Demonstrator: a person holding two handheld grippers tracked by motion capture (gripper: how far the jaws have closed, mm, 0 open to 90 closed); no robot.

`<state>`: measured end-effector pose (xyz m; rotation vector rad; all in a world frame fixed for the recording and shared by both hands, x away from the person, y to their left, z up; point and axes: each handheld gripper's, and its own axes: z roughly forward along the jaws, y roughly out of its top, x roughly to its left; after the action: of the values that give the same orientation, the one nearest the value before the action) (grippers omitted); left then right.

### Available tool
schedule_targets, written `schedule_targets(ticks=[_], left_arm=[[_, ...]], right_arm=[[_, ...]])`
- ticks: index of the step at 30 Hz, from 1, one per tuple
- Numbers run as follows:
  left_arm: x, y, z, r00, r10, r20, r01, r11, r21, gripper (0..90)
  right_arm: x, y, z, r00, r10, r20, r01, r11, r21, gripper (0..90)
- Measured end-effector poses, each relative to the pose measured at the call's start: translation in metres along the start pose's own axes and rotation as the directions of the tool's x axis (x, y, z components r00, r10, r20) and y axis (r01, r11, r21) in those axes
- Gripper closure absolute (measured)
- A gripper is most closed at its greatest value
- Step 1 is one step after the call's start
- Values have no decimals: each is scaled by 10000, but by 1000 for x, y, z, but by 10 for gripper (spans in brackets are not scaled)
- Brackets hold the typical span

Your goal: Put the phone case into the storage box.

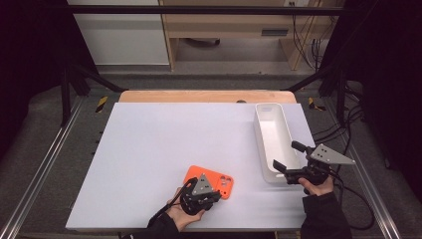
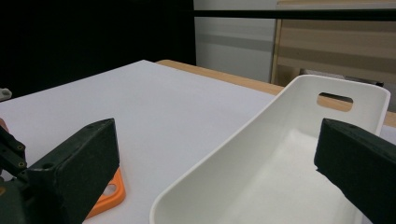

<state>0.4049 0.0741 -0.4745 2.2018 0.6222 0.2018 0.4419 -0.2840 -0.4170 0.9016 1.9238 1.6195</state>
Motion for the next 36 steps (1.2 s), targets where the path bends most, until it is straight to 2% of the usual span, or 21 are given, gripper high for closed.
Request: schedule_targets(ticks=[5,19,36], left_arm=[[0,0,3,10000,7,14,-7,10000,83,895],[-1,1,10,9999,113,-70,-112,9999,109,898],[5,8,20,9986,295,-439,-297,9996,-42,898]], right_arm=[[0,0,0,10000,3,14,-3,10000,15,5],[-1,-1,0,10000,-9,15,9,10000,47,5],[-1,-1,1,10000,0,33,-1,10000,77,5]])
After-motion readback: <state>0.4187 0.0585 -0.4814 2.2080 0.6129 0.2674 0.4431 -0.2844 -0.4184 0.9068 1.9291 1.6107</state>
